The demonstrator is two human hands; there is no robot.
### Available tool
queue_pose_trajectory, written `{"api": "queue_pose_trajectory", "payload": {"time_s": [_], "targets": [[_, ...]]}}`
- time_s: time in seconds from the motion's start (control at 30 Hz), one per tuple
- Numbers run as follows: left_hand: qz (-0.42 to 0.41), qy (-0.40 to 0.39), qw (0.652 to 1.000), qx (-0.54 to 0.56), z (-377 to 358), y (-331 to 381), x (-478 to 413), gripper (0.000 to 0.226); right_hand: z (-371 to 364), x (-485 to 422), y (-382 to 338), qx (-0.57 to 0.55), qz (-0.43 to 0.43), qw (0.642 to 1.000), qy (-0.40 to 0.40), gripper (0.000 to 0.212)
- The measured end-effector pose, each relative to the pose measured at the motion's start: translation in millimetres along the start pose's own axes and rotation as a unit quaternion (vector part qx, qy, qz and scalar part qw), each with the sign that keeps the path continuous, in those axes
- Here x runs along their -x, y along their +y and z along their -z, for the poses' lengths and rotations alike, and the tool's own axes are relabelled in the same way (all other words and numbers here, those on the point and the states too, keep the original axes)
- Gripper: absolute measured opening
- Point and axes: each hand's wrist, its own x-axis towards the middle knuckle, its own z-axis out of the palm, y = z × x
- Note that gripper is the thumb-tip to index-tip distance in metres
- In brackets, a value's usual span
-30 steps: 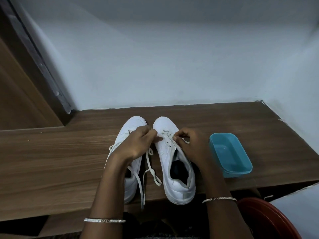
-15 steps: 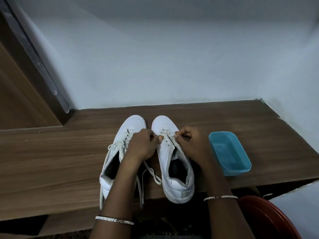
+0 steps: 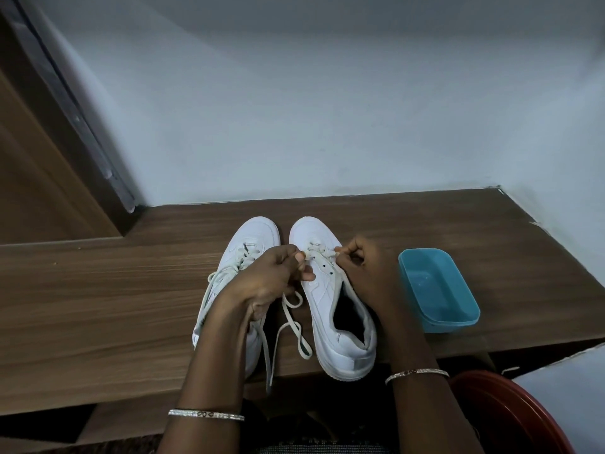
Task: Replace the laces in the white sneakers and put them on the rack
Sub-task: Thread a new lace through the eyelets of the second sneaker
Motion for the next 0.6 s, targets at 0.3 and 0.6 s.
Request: {"api": "queue_pose_trajectory", "payload": {"time_s": [0.3, 0.6], "targets": [[0.036, 0.010, 0.997, 0.067, 2.0, 0.3, -2.8, 0.031, -5.4, 2.7, -2.2, 0.015, 0.033, 0.998, 0.059, 0.012], [-0.009, 0.095, 0.979, -0.178, -0.4, -3.8, -5.9, 0.019, -6.3, 2.7, 1.3, 0.002, 0.040, 0.996, 0.081, 0.027]]}}
